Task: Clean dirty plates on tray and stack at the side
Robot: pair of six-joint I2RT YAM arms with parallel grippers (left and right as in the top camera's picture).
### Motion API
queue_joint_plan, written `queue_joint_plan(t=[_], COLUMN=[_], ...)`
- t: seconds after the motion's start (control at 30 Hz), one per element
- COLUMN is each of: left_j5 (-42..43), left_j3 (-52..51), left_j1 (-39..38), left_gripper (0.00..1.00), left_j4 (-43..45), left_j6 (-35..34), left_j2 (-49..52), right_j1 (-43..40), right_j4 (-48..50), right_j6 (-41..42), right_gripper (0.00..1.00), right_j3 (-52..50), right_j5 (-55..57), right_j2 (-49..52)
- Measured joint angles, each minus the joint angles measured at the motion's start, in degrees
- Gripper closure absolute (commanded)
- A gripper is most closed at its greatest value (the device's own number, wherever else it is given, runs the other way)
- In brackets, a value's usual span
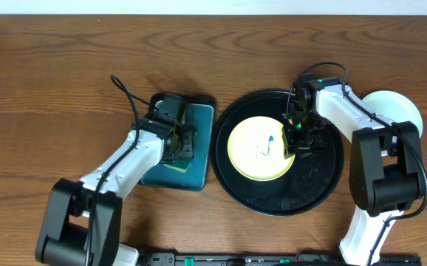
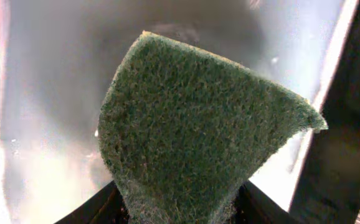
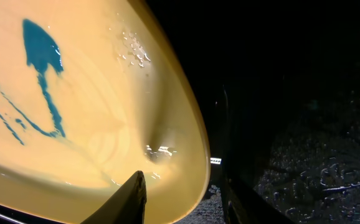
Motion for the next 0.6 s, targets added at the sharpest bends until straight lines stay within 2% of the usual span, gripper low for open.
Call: queue_joint_plan(t=[0.17,0.6], left_j5=[0.0,0.0], left_j3=[0.0,0.0], left_j1=[0.0,0.0], left_gripper=[0.44,0.43], left_j4=[-0.66,-0.57], left_j6=[0.07,0.0], left_j2=[-0.57,-0.59], right_j1=[-0.02,-0.02], right_j4=[0.0,-0.02], right_j6=[0.0,0.0], right_gripper=[0.63,0.63], right_j3=[0.0,0.0], right_j5=[-0.02,0.0], right_j2=[0.0,0.0])
